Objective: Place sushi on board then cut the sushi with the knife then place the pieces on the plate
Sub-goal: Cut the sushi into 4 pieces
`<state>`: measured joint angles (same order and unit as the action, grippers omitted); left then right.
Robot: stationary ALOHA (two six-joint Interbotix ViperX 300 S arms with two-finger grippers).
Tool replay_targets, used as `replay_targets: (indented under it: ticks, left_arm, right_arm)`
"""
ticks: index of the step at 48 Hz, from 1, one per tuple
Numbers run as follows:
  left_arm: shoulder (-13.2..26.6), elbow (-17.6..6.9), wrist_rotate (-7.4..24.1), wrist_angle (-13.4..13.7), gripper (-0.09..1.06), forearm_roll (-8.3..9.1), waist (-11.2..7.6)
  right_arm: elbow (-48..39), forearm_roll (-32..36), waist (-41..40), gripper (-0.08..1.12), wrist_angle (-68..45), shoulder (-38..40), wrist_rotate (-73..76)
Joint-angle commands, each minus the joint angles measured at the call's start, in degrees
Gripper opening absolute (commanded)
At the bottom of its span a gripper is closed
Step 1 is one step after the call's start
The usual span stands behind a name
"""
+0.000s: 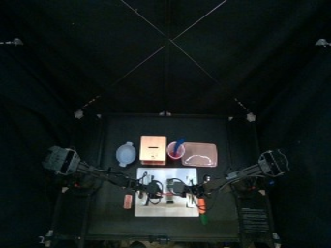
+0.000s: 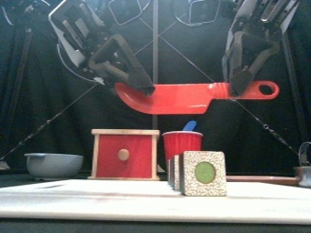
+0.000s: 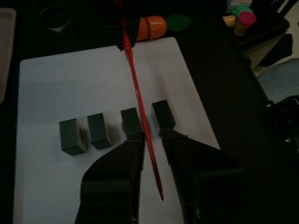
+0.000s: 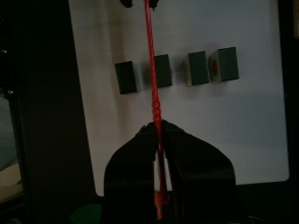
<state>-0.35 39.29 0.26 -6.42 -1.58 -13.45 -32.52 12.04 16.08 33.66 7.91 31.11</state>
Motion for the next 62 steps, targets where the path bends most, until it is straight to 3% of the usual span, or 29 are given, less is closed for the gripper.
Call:
replay_targets:
  ticks: [1,10,25,31,44,54,62]
  left_arm:
    - [-2.0,-0.8,0.1,-1.0,0.65,1.05,0.44]
    - [-4.5,0.4,0.1,-3.5,0.65,2.64,1.49]
    - [-8.1,6.6,-0.1,-14.0,0.65,2.46,4.39]
    - [-8.6,8.0,0.1,-16.3,0.65,2.64,5.98]
    - [-8.6,8.9,0.2,-16.7,0.65,2.64,8.35]
    - [-8.3,9.4,0.1,-16.7,0.65,2.64,8.61]
    - [-8.1,9.5,0.1,-16.7,0.65,2.55,8.70]
  right_arm:
    - [-0.5,-0.3,-0.4,0.40,-0.3,3.0,0.3]
    - [-3.6,-2.2,-0.6,0.40,-0.5,5.1,0.4]
    - [-9.8,-7.1,-3.2,0.40,-1.5,11.1,0.5]
    - [-12.6,-8.5,-5.1,0.40,-1.7,14.5,0.6]
    - [-19.3,-12.9,-10.2,0.40,-2.4,22.6,0.4]
    - [-23.1,-15.6,-11.3,0.41,-2.4,28.1,0.4]
    - [-25.0,-17.5,-11.4,0.42,-2.5,28.3,0.4]
